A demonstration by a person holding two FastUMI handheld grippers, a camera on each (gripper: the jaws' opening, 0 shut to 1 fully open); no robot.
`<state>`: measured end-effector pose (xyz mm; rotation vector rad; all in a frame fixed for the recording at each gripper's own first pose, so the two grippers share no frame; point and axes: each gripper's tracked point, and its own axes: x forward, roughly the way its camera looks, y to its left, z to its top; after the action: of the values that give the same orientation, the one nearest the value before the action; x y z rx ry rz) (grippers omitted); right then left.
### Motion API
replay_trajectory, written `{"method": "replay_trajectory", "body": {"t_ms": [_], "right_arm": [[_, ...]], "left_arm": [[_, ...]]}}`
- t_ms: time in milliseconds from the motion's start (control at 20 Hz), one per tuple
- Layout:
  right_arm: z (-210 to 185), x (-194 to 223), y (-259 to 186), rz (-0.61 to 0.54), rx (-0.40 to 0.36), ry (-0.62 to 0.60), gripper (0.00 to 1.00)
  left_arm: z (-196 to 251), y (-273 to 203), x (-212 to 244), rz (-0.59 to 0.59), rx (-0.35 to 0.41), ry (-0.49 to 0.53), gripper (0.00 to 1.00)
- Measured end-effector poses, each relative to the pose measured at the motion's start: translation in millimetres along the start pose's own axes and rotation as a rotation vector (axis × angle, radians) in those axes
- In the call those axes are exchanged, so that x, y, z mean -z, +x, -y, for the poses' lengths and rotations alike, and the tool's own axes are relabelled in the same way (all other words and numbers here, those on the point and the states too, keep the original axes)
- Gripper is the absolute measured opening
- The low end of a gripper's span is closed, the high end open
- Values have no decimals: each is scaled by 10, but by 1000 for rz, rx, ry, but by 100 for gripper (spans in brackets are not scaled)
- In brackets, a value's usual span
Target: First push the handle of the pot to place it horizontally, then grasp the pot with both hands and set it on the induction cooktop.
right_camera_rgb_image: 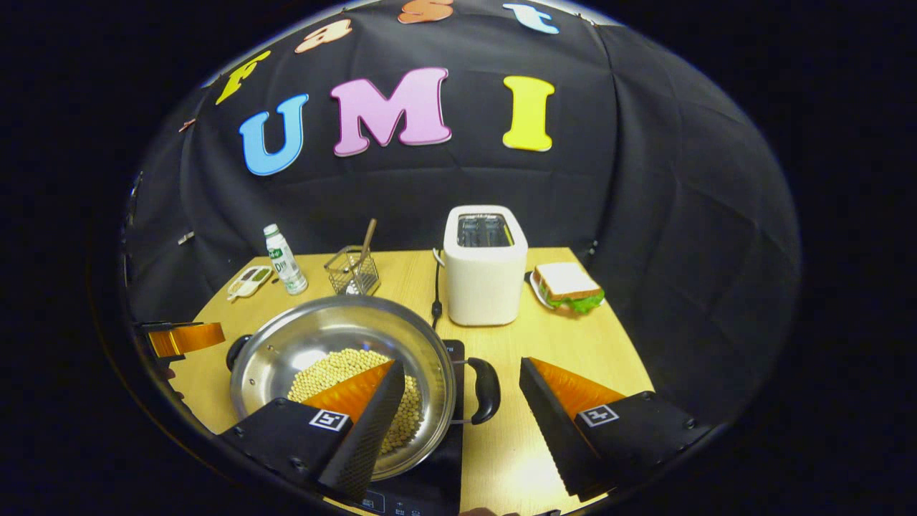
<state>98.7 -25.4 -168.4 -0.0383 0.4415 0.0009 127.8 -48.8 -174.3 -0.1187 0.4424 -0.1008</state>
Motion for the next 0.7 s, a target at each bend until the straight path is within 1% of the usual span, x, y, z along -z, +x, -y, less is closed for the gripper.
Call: {"method": "replay_trajectory", "body": {"t_ms": [150, 250, 300, 350, 450, 600, 700], "right_arm": [[32, -388, -450, 134, 45, -15, 100], [-1, -555, -771, 205, 61, -22, 99], [-34, -678, -956, 263, 62, -25, 99], [-65, -790, -1120, 326, 61, -30, 100], [-119, -919, -1436, 418, 74, -33, 99], [-142, -838, -1748, 454, 120, -30, 99], [-176, -734, -1903, 441, 128, -22, 100]], "left_arm": [[-48, -562, -326, 105, -7, 33, 95], [-43, -913, -495, 182, 12, 69, 95], [-66, -1065, -539, 217, 18, 102, 95], [-130, -1220, -568, 251, 8, 137, 95], [-229, -1510, -542, 294, -5, 161, 95], [-324, -1917, -507, 355, -20, 116, 95], [-423, -2202, -485, 401, -53, 105, 95]]}}
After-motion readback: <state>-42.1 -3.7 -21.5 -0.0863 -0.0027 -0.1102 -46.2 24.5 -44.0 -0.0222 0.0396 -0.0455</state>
